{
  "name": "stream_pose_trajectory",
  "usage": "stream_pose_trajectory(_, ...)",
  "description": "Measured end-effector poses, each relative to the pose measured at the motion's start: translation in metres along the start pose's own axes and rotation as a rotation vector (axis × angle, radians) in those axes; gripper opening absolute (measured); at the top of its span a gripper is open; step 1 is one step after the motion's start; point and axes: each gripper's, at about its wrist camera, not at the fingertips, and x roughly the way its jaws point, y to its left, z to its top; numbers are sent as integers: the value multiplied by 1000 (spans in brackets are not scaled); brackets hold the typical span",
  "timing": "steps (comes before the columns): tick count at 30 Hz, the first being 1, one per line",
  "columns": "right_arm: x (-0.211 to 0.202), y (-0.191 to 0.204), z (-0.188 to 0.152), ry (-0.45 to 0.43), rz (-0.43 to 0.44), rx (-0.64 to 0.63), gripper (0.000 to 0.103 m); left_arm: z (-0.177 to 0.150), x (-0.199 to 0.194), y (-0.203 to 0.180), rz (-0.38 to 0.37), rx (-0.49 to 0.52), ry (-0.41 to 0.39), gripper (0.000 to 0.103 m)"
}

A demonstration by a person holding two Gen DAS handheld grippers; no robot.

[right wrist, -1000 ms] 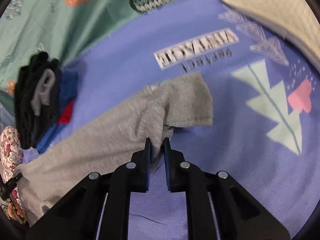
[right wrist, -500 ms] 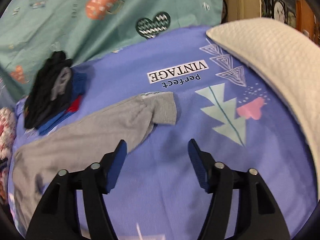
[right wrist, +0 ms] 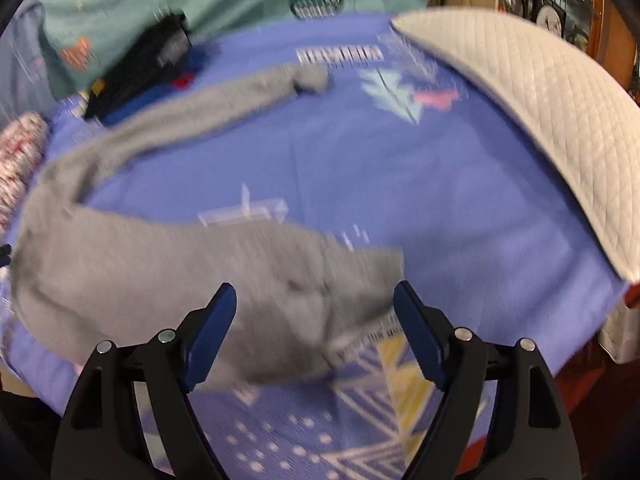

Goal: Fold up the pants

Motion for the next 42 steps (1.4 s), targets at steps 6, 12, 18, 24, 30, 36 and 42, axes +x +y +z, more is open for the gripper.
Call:
stream_pose_trajectory(6, 2, -2, -21, 42, -100, -56, 81, -16, 12, 24, 13, -45, 42, 87)
stream_pose_trajectory(12, -56, 17, 37, -159, 37, -73, 84, -1, -34, 15, -5, -21, -65, 90)
stream_pose_trajectory(18, -39, 129, 127, -177, 233, -353, 86, 88, -35, 28, 84, 38, -165, 101)
stream_pose_trajectory(24, 60, 262, 203, -37, 274, -656, 86, 183, 41, 42, 195, 153, -109, 101)
stream_pose_trajectory(30, 164, 322, 266, 92, 260, -793, 86, 224, 109, 52, 122, 171, -3, 101)
stream_pose_trajectory(36, 213, 333, 267, 193, 302, -896, 64, 211, 126, 36, 84, 254, 17, 80)
stream_pose_trajectory(42, 177, 323, 272, 91, 305, -896, 7, 205, 93, 16, 45, 251, -19, 35)
